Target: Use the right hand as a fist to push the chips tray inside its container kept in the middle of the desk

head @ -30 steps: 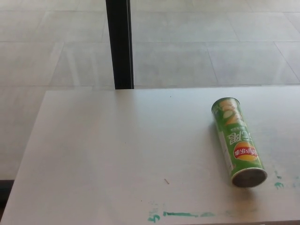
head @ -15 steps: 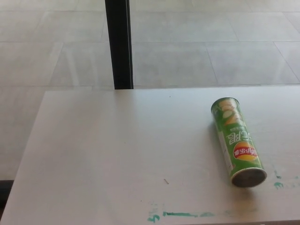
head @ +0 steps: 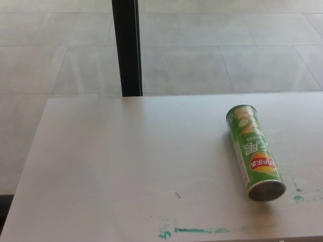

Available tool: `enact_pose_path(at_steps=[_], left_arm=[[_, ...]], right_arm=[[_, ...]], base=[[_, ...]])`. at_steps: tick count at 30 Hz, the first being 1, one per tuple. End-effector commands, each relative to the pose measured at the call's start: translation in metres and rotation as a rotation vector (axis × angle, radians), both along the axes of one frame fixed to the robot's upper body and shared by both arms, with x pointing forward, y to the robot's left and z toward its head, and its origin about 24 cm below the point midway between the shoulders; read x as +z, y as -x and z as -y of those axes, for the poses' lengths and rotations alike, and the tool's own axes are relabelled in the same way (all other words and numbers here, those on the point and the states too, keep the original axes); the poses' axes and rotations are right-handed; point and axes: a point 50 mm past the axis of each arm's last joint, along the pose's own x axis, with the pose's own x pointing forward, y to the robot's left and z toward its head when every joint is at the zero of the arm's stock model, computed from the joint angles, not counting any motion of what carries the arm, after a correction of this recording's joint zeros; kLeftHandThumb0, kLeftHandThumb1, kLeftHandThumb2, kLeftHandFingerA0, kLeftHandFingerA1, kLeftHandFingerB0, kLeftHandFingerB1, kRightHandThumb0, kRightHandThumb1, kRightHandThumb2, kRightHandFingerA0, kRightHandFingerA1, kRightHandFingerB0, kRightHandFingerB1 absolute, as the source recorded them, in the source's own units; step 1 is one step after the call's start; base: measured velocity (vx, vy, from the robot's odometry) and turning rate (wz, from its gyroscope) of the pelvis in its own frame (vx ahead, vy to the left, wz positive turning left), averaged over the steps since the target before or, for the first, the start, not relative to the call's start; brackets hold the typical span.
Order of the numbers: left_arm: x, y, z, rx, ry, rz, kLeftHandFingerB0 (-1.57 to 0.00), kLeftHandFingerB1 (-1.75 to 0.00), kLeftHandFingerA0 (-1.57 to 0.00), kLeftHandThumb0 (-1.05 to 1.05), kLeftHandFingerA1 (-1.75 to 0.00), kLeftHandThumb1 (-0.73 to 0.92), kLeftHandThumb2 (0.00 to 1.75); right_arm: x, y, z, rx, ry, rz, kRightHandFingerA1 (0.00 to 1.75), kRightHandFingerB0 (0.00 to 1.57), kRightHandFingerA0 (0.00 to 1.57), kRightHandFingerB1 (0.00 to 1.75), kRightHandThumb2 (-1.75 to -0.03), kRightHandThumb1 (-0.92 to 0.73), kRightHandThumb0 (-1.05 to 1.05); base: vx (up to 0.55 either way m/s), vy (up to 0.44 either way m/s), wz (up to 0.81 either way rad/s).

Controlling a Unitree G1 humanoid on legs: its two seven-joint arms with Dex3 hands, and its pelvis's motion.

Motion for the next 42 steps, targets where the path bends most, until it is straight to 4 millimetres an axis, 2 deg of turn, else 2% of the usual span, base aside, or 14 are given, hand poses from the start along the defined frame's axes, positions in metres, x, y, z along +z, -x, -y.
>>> enact_pose_path(at_steps=[1,2,9,10,13,14,20,22,29,30,34,37,38,42], left_arm=[[0.002,-0.002,-0.003,-0.038,-0.024,-0.072,0.00,-0.73,-0.78,-0.93,-1.21,0.54,1.37],[0.003,-0.005,-0.004,-0.016,-0.018,-0.051,-0.44,-0.96,-0.65,-0.99,-1.17,0.57,1.23],[0.004,-0.007,-0.004,-0.032,-0.001,-0.037,-0.41,-0.94,-0.60,-0.97,-1.14,0.62,1.24],[0.004,-0.007,-0.004,-0.031,0.000,-0.036,0.00,-0.71,-0.63,-0.80,-1.10,0.61,1.39],[0.005,-0.005,-0.003,-0.071,-0.016,-0.046,-0.37,-0.96,-0.61,-1.03,-1.18,0.64,1.27],[0.005,-0.009,-0.003,-0.088,-0.020,-0.048,-0.02,-0.72,-0.59,-0.74,-1.07,0.58,1.38],[0.006,-0.004,-0.005,-0.089,-0.034,-0.080,-0.37,-0.97,-0.64,-1.01,-1.21,0.68,1.33],[0.007,-0.001,-0.005,-0.098,-0.030,-0.105,0.00,-0.73,-0.64,-0.78,-1.12,0.70,1.47],[0.001,0.009,-0.001,-0.066,-0.022,-0.149,0.00,-0.68,-0.68,-0.65,-1.07,0.66,1.40],[0.000,0.009,-0.001,-0.065,-0.019,-0.149,-0.22,-0.95,-0.56,-0.95,-1.26,0.81,1.09],[0.003,0.004,-0.004,-0.054,-0.026,-0.128,0.00,-0.69,-0.64,-0.68,-1.07,0.69,1.42],[0.007,0.000,-0.007,-0.069,-0.032,-0.122,-0.32,-0.90,-0.62,-0.94,-1.16,0.69,1.34],[0.007,-0.001,-0.007,-0.073,-0.035,-0.126,0.00,-0.71,-0.66,-0.75,-1.11,0.74,1.49],[0.007,-0.006,-0.007,-0.073,-0.028,-0.129,-0.33,-0.89,-0.63,-0.93,-1.14,0.68,1.33]], right_arm=[[-0.041,0.005,-0.025,-0.241,-0.219,0.101,0.96,0.52,0.77,0.46,-0.65,-0.83,-0.56],[-0.045,0.003,-0.030,-0.189,-0.206,0.086,1.16,0.54,0.83,0.49,-0.66,-0.87,-0.57],[-0.054,-0.001,-0.041,-0.149,-0.210,0.107,1.11,0.61,0.80,0.53,-0.65,-0.83,-0.55],[-0.054,-0.001,-0.041,-0.135,-0.192,0.087,1.10,0.62,0.82,0.54,-0.65,-0.83,-0.55],[-0.055,-0.004,-0.041,-0.159,-0.248,0.161,1.10,0.58,0.75,0.56,-0.65,-0.80,-0.57],[-0.054,-0.006,-0.040,-0.164,-0.246,0.126,1.07,0.61,0.78,0.55,-0.65,-0.83,-0.57],[-0.060,-0.007,-0.048,-0.164,-0.211,0.067,1.10,0.72,0.86,0.66,-0.64,-0.80,-0.58],[-0.065,0.004,-0.052,-0.167,-0.214,0.023,1.13,0.72,0.82,0.61,-0.64,-0.82,-0.55],[-0.066,0.006,-0.055,-0.124,-0.175,-0.005,1.09,0.68,0.88,0.54,-0.64,-0.81,-0.57],[-0.066,0.005,-0.056,-0.111,-0.171,-0.008,1.09,0.68,0.86,0.55,-0.64,-0.81,-0.54],[-0.066,-0.003,-0.061,-0.122,-0.183,0.032,1.13,0.70,0.84,0.59,-0.65,-0.77,-0.54],[-0.067,0.000,-0.063,-0.063,-0.142,-0.019,1.11,0.71,0.88,0.58,-0.65,-0.83,-0.56],[-0.067,0.000,-0.063,-0.064,-0.144,-0.020,1.06,0.70,0.86,0.57,-0.64,-0.82,-0.56],[-0.065,-0.004,-0.063,-0.079,-0.146,0.006,1.05,0.68,0.84,0.56,-0.64,-0.82,-0.54]], base=[[0.00,0.000,0.00],[0.00,0.000,0.00],[0.00,0.000,0.00],[0.00,0.000,0.00],[0.00,0.000,0.00],[0.00,0.000,0.00],[0.00,0.000,0.00],[0.00,0.000,0.00],[0.00,0.000,0.00],[0.00,0.000,0.00],[0.00,0.000,0.00],[0.00,0.000,0.00],[0.00,0.000,0.00],[0.00,0.000,0.00]])
